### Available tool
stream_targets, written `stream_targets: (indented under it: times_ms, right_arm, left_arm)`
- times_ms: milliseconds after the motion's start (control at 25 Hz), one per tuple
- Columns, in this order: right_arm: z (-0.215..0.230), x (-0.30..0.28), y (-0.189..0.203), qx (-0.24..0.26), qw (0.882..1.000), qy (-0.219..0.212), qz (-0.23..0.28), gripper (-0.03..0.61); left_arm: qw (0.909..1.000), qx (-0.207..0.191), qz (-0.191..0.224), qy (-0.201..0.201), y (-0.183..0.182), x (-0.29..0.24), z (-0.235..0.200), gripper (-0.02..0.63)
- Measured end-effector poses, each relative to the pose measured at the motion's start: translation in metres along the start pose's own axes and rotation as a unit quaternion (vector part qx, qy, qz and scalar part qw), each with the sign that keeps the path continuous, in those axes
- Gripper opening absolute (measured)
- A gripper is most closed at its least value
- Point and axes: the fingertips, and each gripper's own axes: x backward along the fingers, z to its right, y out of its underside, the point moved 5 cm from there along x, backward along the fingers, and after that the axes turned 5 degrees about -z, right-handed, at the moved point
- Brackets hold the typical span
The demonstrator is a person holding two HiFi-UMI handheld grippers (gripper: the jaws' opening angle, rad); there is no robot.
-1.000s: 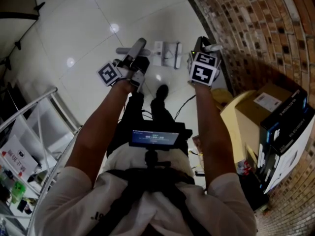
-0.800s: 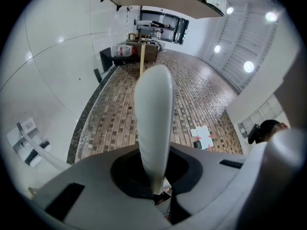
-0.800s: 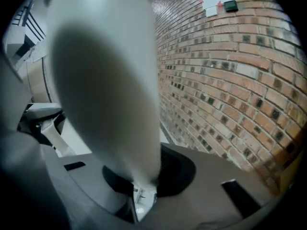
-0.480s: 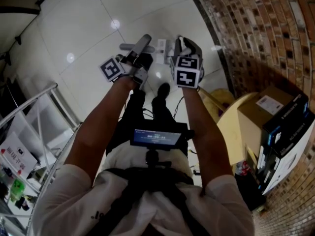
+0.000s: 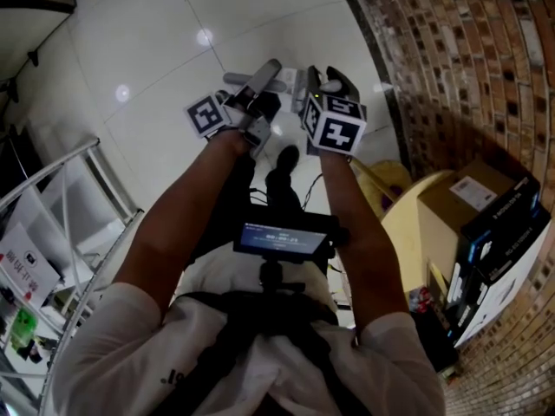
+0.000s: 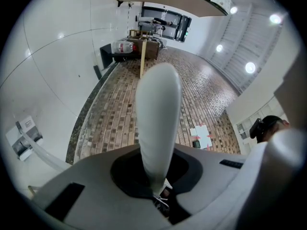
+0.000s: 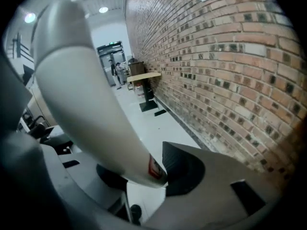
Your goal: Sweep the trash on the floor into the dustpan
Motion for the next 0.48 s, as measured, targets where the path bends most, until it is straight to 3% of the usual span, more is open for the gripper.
stream_targets:
  times_ms: [200, 480]
  right_arm:
    - [-0.019, 0.001, 0.006, 0.016, 0.993, -0.117, -0.006, 0.198]
    - [-0.032, 0.007, 0.017, 0.036, 0.980, -0.193, -0.019, 0.232]
  left_arm:
    - [1.0000, 0.002, 0.000, 0.000, -0.001, 0.002, 0.000, 0.014]
    - [1.0000, 0.004, 0.003, 0.001, -0.005, 0.005, -0.001, 0.014]
